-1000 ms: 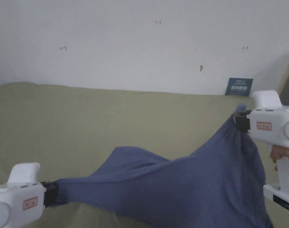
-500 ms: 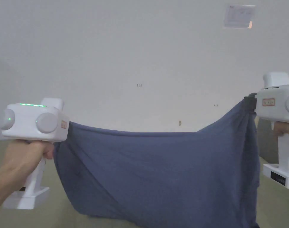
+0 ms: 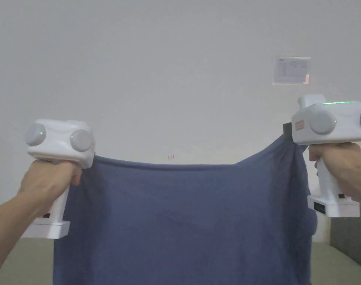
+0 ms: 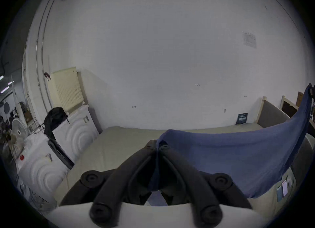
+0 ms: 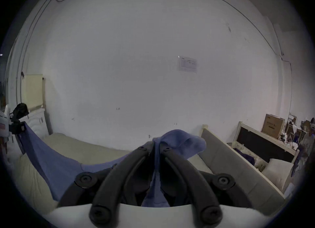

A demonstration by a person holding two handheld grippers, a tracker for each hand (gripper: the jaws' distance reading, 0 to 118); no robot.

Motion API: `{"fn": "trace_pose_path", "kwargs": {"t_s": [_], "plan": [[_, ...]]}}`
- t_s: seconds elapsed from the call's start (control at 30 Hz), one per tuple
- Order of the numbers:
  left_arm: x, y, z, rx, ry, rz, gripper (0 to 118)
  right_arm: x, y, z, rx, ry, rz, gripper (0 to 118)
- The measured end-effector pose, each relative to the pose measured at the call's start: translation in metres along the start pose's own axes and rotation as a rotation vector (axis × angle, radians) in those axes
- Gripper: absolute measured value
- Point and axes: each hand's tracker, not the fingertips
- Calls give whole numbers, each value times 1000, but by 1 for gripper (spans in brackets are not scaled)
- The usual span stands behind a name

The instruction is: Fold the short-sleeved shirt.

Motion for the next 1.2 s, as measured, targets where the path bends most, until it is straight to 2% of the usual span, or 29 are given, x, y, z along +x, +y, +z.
{"fn": "trace_pose_path", "kwargs": {"t_s": [0.1,0.27,0.43,0.53,0.7,0.77,0.8,0.87,1.03,1.07,1.17,1.2], "plan": [[1,16,-14,11,16,23,1,-3,15,-17,24,-3,-29,10],[3,39,-46,17,56,39,1,-12,27,-40,45,-13,-12,10],[10,14,-88,11,64,7,1,-18,5,-63,31,5,-27,10],[14,-34,-113,-27,42,-13,1,-25,-43,-75,-33,15,61,10],[22,-136,-157,-148,6,-35,1,-29,-154,-85,-151,72,-10,10],[24,-178,-171,-202,-8,-46,1,-33,-196,-84,-199,85,11,10],[25,-199,-174,-226,-12,-62,1,-34,-218,-82,-224,124,33,10],[25,-236,-181,-238,-12,-61,1,-36,-254,-77,-267,128,18,10],[25,-304,-163,-248,-57,-102,1,-35,-332,-46,-354,147,-29,10],[24,-312,-157,-251,-67,-108,1,-34,-342,-38,-359,164,-53,10],[15,-337,-134,-282,-95,-100,1,-30,-366,-3,-381,166,-54,10],[12,-345,-123,-290,-102,-85,1,-27,-374,12,-397,191,-83,10]]}}
